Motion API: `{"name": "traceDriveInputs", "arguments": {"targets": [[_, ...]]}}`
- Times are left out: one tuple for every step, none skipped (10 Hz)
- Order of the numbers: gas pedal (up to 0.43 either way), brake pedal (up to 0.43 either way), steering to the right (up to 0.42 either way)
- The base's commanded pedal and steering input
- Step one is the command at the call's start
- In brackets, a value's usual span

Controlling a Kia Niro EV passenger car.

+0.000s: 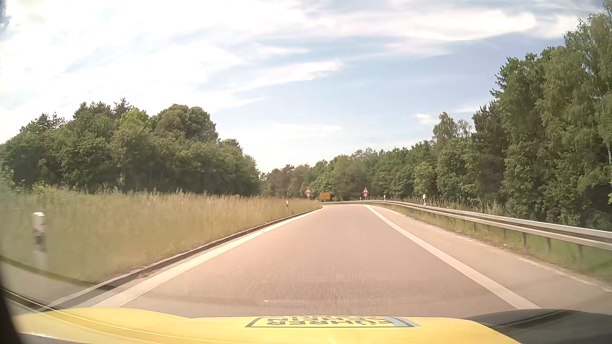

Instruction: Follow the waypoints while adhering to traffic rules and regulations

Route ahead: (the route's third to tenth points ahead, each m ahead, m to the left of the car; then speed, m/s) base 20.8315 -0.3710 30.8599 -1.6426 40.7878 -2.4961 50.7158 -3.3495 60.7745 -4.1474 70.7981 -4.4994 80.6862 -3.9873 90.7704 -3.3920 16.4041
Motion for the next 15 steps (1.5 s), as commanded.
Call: {"name": "traceDriveInputs", "arguments": {"targets": [[0.059, 0.000, 0.024], [0.059, 0.000, 0.024], [0.059, 0.000, 0.024], [0.059, 0.000, 0.023], [0.059, 0.000, 0.023], [0.059, 0.000, 0.022], [0.059, 0.000, 0.022], [0.059, 0.000, 0.021], [0.059, 0.000, 0.020], [0.059, 0.000, 0.018], [0.059, 0.000, 0.014], [0.059, 0.000, 0.011], [0.059, 0.000, 0.010], [0.059, 0.000, 0.008], [0.059, 0.000, 0.007]]}}
